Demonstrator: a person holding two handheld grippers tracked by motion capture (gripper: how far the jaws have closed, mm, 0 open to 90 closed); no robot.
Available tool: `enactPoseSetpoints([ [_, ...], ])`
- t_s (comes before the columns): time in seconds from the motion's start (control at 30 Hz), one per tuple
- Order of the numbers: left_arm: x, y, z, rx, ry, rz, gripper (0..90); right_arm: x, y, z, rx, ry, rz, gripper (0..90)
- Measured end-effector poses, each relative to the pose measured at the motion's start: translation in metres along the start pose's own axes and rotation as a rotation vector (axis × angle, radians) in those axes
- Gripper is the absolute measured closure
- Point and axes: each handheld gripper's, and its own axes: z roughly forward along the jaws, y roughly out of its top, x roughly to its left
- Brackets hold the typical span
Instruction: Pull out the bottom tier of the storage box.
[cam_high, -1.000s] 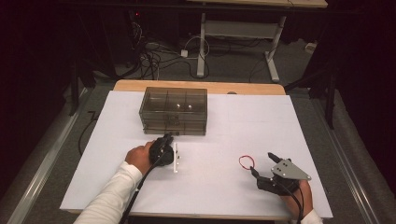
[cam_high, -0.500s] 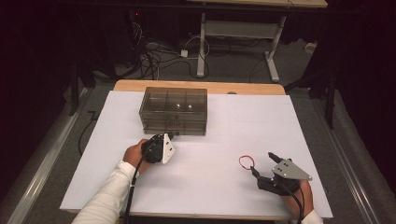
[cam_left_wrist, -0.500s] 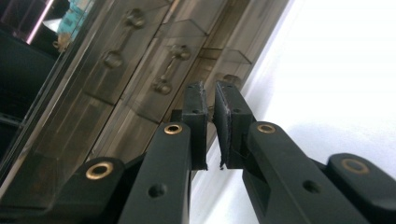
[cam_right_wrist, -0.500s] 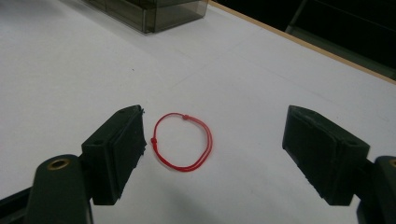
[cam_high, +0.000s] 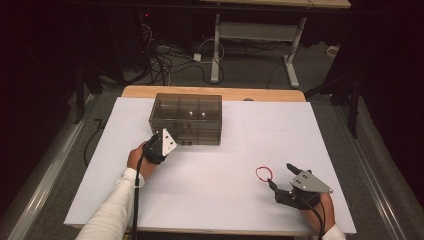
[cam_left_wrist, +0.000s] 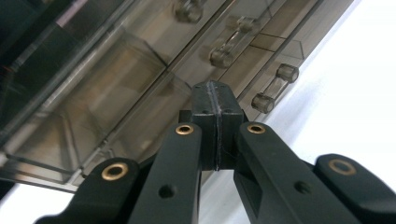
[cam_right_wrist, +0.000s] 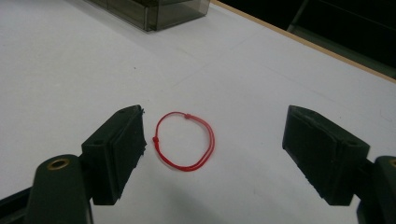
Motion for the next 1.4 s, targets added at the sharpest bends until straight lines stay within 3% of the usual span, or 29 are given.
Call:
enactPoseSetpoints([
  [0.33, 0.013, 0.000, 0.012, 0.047, -0.043, -0.128, 87.0, 0.001, 0.000, 0.002, 0.006, 0.005, -0.003, 22.3],
  [0.6, 0.020, -0.002, 0.013, 0.070, -0.101, -0.188, 87.0, 0.001, 0.000, 0.002, 0.008, 0.007, -0.003, 22.3],
  [0.73, 0.021, -0.006, 0.017, 0.113, -0.117, -0.192, 86.8, 0.001, 0.000, 0.002, 0.007, 0.008, -0.002, 22.3],
  [0.93, 0.022, -0.007, 0.017, 0.106, -0.127, -0.189, 86.7, 0.000, -0.001, 0.001, 0.005, 0.007, -0.001, 22.4],
  [1.17, 0.022, -0.012, 0.021, 0.155, -0.160, -0.198, 84.7, -0.001, 0.000, 0.000, -0.003, -0.014, 0.007, 23.5],
  [1.4, 0.023, -0.013, 0.020, 0.150, -0.168, -0.197, 84.6, -0.002, -0.001, 0.000, -0.002, -0.006, 0.002, 23.5],
])
